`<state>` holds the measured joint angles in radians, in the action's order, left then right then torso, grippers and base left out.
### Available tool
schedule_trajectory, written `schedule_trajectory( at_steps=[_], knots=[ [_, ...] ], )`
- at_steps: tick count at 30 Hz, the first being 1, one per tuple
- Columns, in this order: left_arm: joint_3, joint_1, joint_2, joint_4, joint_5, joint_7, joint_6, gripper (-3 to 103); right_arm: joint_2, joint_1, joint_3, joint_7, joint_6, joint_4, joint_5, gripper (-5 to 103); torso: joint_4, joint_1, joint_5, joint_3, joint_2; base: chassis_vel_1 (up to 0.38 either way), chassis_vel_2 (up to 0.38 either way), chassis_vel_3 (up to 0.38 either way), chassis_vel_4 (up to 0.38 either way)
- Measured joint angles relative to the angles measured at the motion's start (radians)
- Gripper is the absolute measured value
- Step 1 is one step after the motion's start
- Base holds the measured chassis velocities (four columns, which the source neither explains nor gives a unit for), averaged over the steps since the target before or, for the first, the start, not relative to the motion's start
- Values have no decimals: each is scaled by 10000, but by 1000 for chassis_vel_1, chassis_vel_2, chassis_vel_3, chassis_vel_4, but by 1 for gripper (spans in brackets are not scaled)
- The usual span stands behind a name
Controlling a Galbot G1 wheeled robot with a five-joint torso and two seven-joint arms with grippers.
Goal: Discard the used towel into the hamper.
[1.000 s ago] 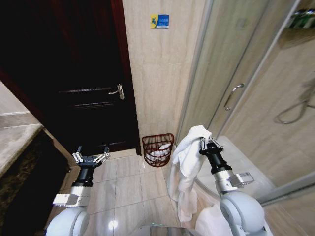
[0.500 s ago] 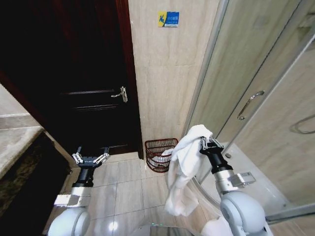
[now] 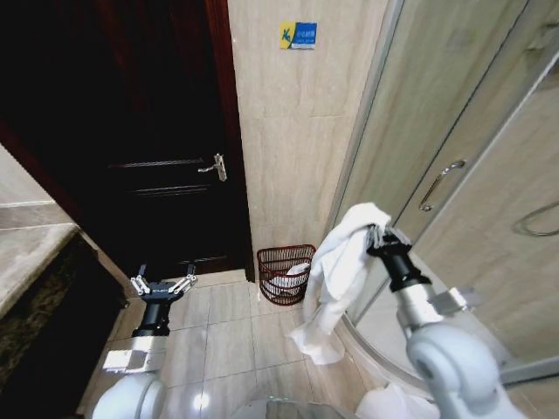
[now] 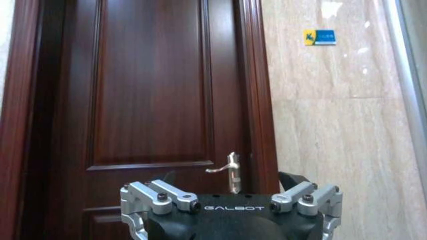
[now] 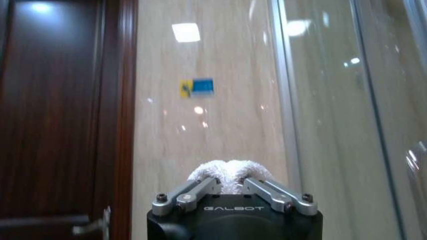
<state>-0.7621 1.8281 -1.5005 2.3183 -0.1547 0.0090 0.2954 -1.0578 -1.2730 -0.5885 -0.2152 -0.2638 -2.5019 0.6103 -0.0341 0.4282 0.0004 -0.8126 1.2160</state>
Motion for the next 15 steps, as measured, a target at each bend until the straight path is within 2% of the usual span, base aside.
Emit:
schedule_trajectory(
  at_steps=[2,3,6,7,8,10,12,15],
  knots=[
    [-17,73,-221,-142,124,-103,160,100,589,1270,1,-372,-180,0,964,4,-2,0,-2,0,0,0,0,0,0],
    [-17,73,-221,-142,124,-103,160,100,589,1270,1,-372,-180,0,964,4,-2,0,-2,0,0,0,0,0,0],
    [-79,116,-460,-269,206,-168,248,100,1157,2649,169,-722,-412,304,1936,4,-1,0,-4,0,0,0,0,0,0],
    [-110,151,-599,-303,275,-187,276,100,1483,3586,331,-918,-533,643,2474,4,-3,0,-1,-1,0,0,0,0,0],
    [-110,151,-599,-303,275,-187,276,100,1483,3586,331,-918,-533,643,2474,4,-3,0,-1,-1,0,0,0,0,0],
    [-126,184,-752,-303,357,-192,285,100,1927,5035,466,-979,-563,1263,2885,4,-5,2,-5,-1,0,0,0,0,0],
    [-127,180,-797,-298,387,-197,285,100,2078,5476,506,-946,-563,1502,2962,4,-4,1,-6,0,0,0,0,0,0],
    [-65,86,-871,-288,531,-238,201,100,2635,6793,734,-969,-637,2258,3633,4,-2,2,0,-1,0,0,0,0,0]
  ],
)
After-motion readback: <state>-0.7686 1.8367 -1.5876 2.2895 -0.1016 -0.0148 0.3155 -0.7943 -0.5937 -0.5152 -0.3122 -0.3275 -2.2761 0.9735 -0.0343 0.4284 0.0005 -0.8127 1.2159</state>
